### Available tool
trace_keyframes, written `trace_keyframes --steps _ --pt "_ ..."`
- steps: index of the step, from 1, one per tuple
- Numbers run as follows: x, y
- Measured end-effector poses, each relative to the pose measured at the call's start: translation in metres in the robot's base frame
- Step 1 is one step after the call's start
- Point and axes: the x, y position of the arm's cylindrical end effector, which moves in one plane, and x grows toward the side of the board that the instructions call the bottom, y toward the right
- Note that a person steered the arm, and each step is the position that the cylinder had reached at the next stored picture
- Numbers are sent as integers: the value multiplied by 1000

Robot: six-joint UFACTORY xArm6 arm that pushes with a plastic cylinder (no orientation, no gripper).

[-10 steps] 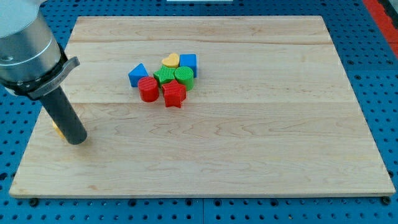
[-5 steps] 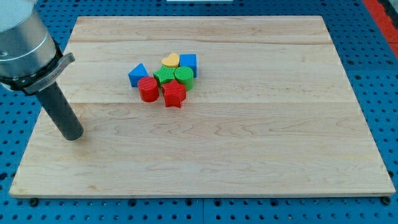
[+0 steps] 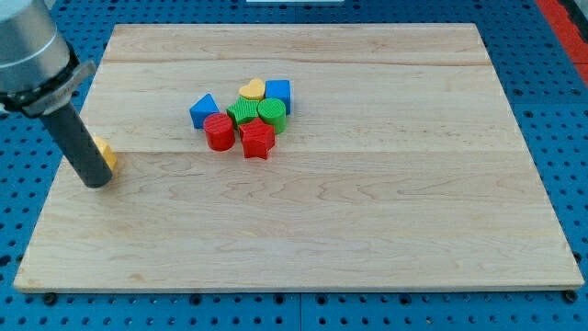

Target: Keep yellow hexagon top left to blue triangle

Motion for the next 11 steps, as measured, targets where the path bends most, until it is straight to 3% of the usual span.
trace_keyframes --steps 4,5,6,10,11 --pt "-49 -4" --pt "-20 -8" --pt "-28 -13" --pt "-153 -23" --pt "-159 -62"
